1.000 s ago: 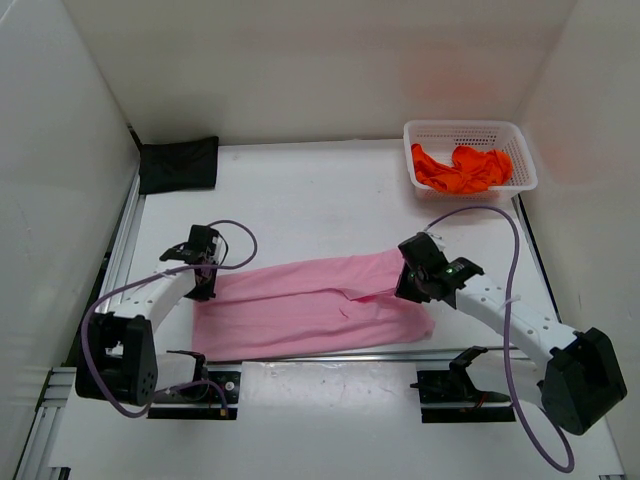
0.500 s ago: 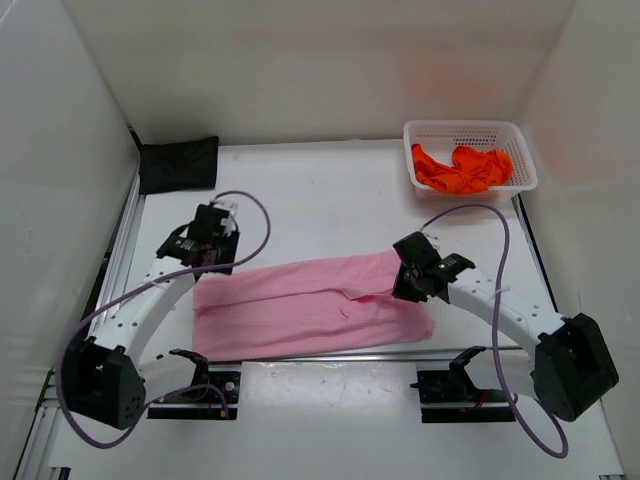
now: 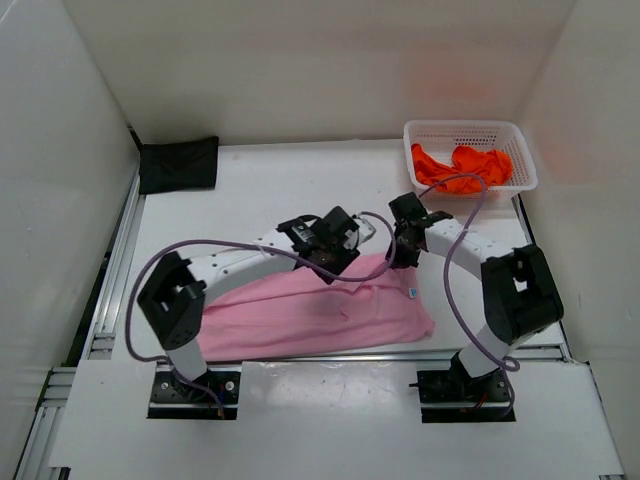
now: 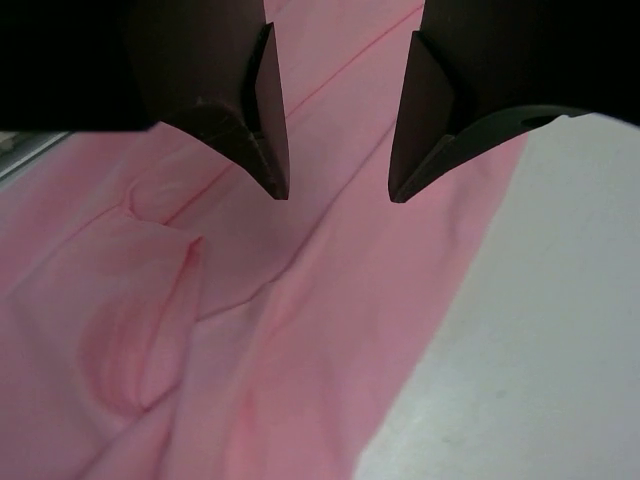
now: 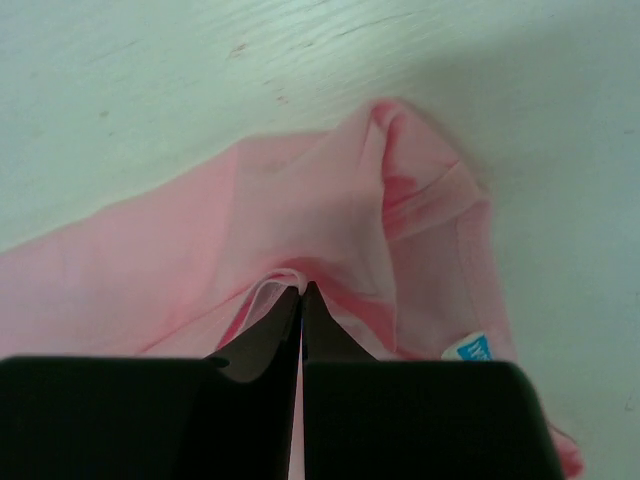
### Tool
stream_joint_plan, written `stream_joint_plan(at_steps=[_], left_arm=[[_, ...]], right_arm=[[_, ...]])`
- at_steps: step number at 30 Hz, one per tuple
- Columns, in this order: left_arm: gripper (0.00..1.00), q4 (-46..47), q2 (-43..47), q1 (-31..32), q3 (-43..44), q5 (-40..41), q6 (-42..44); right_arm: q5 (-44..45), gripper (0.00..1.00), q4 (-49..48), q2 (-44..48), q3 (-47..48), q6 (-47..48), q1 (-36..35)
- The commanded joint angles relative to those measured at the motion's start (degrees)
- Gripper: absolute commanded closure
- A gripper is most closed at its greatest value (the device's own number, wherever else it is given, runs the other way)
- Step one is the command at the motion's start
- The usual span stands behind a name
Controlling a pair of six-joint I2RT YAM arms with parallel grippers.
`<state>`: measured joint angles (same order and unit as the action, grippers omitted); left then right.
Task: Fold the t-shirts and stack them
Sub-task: Fold the other side of the tshirt into a rectangle
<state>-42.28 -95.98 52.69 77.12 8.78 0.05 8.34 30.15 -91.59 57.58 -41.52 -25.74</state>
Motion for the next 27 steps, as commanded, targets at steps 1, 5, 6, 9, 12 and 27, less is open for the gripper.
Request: stream_joint_plan(at_steps=[1,5,6,9,12,27], left_arm=[[0.46,0.2,-3.8,3.0,5.0,-5.8,-0.1],[0.45,1.5,-9.6,5.6,7.8,-5.8,-0.1],[0.43,1.5,-10.5,5.6,7.8,-5.8,-0.1],[0.36,2.6,-13.1,6.1,7.8,-5.2,-0.1],[0.33,5.3,-14.7,6.1,6.5,-4.0,-0.1],[0.51,9.1,-18.9,6.6,8.3,5.0,-0.1]], right_arm=[[-2.7,1.00,0.4,-3.1,2.8,0.1,1.2],[-3.9,1.00,0.4,-5.3,3.4,-0.6,2.4],[-4.4,1.00,0.4,-6.2,4.0,-1.1,2.9],[-5.1,1.00,0.4,-6.8,4.0,-1.7,3.9],[-6.5,1.00,0.4,-7.3,4.0,-1.7,4.6],[-7.5,1.00,-0.1,-6.8,4.0,0.5,4.6]])
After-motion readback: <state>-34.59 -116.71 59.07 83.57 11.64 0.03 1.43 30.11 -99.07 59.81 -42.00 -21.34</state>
